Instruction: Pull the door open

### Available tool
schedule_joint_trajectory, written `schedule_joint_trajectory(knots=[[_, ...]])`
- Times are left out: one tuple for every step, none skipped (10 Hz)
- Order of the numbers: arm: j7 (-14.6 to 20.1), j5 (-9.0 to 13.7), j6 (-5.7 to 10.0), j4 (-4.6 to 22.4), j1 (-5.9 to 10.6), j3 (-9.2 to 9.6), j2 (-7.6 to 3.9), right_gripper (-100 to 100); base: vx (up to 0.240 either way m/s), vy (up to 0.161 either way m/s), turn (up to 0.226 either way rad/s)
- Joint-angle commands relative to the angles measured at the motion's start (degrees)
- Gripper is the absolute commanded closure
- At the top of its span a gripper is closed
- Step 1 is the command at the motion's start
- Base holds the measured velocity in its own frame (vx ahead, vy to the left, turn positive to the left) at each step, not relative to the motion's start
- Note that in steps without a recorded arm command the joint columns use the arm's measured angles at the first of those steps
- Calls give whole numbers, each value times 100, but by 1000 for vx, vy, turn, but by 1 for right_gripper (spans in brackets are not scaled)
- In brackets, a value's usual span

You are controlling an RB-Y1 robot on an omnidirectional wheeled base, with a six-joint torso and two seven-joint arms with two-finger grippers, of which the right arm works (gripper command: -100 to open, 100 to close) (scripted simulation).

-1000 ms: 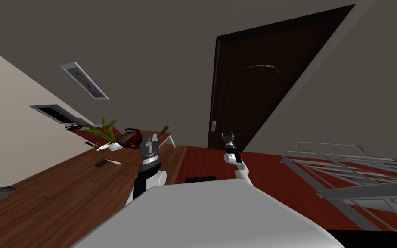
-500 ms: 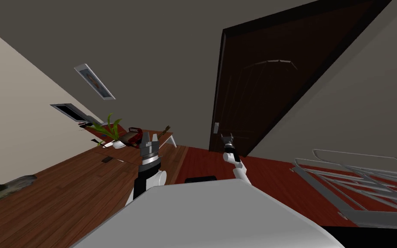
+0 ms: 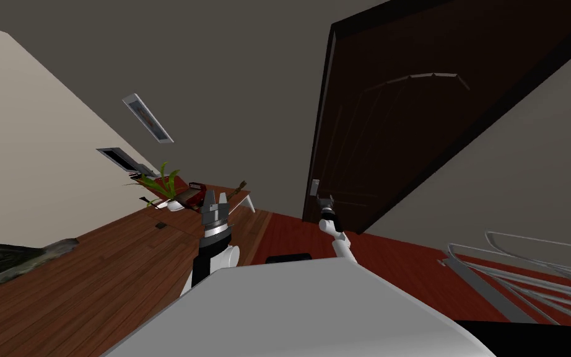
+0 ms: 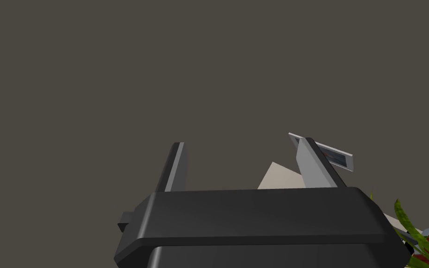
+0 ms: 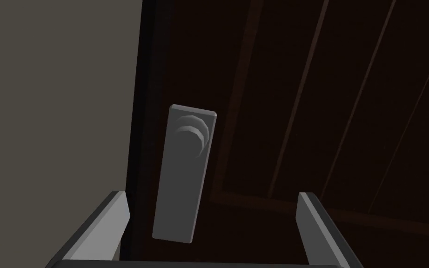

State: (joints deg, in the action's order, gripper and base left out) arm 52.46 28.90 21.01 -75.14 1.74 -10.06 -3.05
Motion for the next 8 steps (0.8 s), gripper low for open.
schedule_joint_trajectory(knots=[[167, 127, -39, 203, 108, -45, 49, -100, 112, -73, 94], [222, 169, -48, 271, 142, -58, 65, -100, 102, -57, 75], [327, 248, -63, 399, 205, -82, 96, -100, 84, -52, 100], [404, 307, -74, 494, 251, -100, 123, -100, 88, -52, 101], [480, 365, -86, 588, 297, -119, 150, -100, 100, -46, 71], [547, 416, -96, 670, 337, -134, 177, -100, 84, -40, 67], [502, 384, -95, 601, 301, -123, 152, -100, 33, -18, 16], [622, 436, -80, 656, 270, -171, -11, -100, 99, -21, 114]])
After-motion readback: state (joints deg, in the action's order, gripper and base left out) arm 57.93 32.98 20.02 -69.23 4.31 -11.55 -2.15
